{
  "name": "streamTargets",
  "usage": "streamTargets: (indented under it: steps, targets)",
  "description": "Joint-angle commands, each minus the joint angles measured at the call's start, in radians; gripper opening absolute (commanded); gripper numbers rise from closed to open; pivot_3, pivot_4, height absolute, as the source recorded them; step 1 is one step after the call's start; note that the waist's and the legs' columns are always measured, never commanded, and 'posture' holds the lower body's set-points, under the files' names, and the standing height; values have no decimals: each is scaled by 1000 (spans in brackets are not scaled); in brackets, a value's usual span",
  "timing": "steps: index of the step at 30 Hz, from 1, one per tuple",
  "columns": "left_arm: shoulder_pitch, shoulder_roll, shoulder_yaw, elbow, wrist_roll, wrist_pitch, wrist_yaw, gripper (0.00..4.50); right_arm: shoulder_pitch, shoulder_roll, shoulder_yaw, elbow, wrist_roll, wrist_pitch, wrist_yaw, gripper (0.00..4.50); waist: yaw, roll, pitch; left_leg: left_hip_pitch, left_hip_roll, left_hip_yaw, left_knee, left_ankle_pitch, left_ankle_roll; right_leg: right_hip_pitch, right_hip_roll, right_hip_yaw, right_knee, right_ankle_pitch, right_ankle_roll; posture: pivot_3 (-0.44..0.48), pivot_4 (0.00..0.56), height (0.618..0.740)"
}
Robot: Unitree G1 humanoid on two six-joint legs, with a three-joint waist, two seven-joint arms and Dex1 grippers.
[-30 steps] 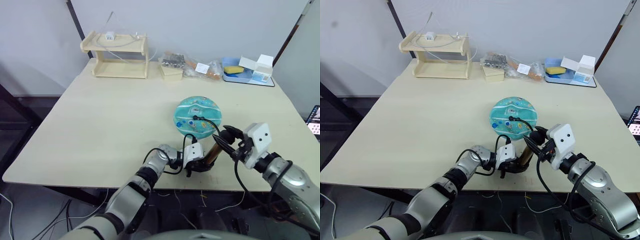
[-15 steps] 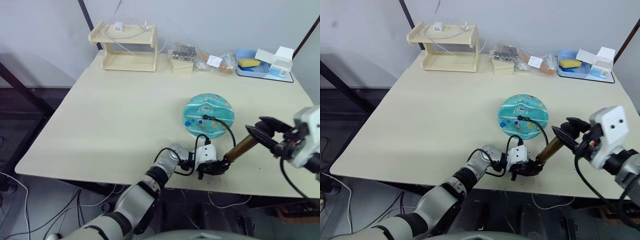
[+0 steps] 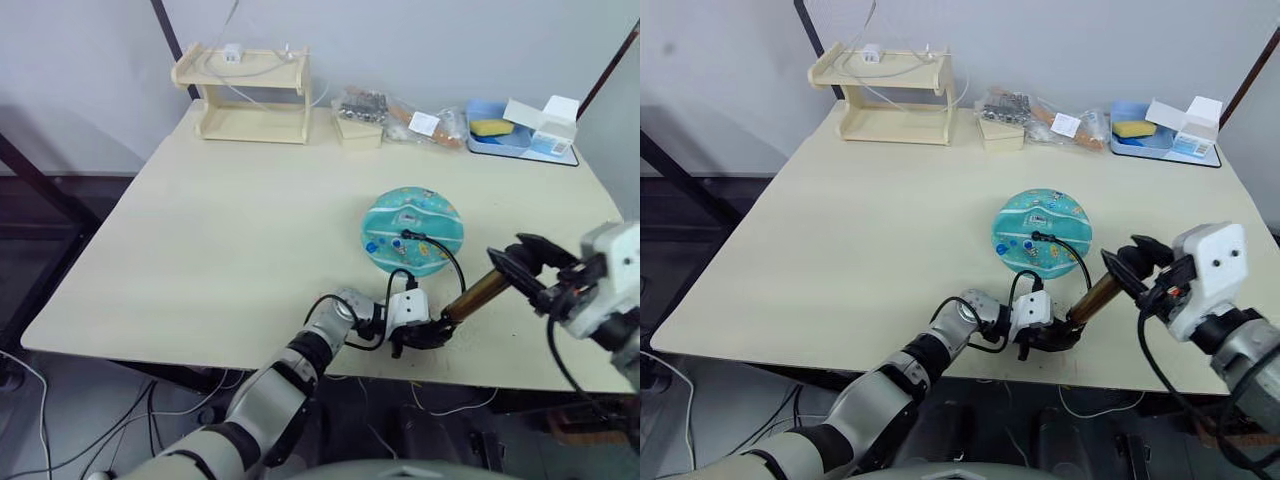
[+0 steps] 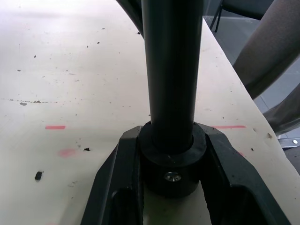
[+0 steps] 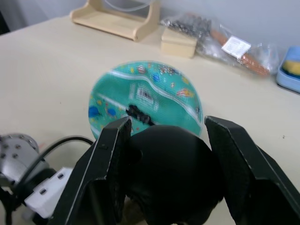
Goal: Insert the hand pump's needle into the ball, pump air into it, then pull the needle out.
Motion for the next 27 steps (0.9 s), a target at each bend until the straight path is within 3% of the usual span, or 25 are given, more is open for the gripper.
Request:
streamTargets:
  steps: [1, 6, 12, 16, 19, 24, 27]
  targets:
    - [23, 18, -28, 28, 43, 22, 2, 1091, 83, 65, 267, 252, -242, -78, 76, 2027, -1, -5, -3, 3, 2, 0, 0, 0, 0, 2, 0, 0, 0, 0, 0, 0, 150, 740]
    - [22, 25, -24, 24, 43, 27, 8, 1090, 107, 140, 323, 345, -350, -190, 135, 2027, -7, -12, -9, 19, 9, -1, -3, -4, -7, 15, -5, -1, -1, -2, -2, 0, 150, 740]
    - [24, 33, -24, 35, 50, 21, 10, 1090, 46, 89, 141, 124, -272, -122, 122, 2027, -3, -4, -5, 24, 14, 1, -4, -6, -10, 17, -13, -10, -1, -2, -2, 0, 150, 740]
    - [22, 33, -22, 46, 53, 17, 10, 1090, -7, 34, -40, -25, -120, -14, 80, 2027, 0, 7, 2, 19, 11, 4, -4, -6, -10, 14, -16, -16, -1, -1, -2, 0, 150, 740]
    - [21, 34, -22, 52, 55, 14, 6, 1090, -66, -66, -261, -111, 131, 62, 7, 2020, 2, 18, 10, 9, 7, 2, -3, -3, -5, 7, -13, -20, -1, -1, -2, 0, 150, 740]
    - [23, 33, -22, 54, 54, 11, 3, 1090, -84, -267, -574, -110, 526, 122, -103, 2019, 2, 17, 19, 6, 0, 2, -2, -3, -5, 6, -18, -21, -1, -1, -1, 0, 150, 740]
    - [23, 32, -20, 55, 53, 9, 2, 1090, -83, -363, -697, -78, 688, 151, -154, 2009, 2, 18, 22, 4, 0, 1, -1, -3, -5, 5, -19, -22, -1, -1, -1, 0, 150, 740]
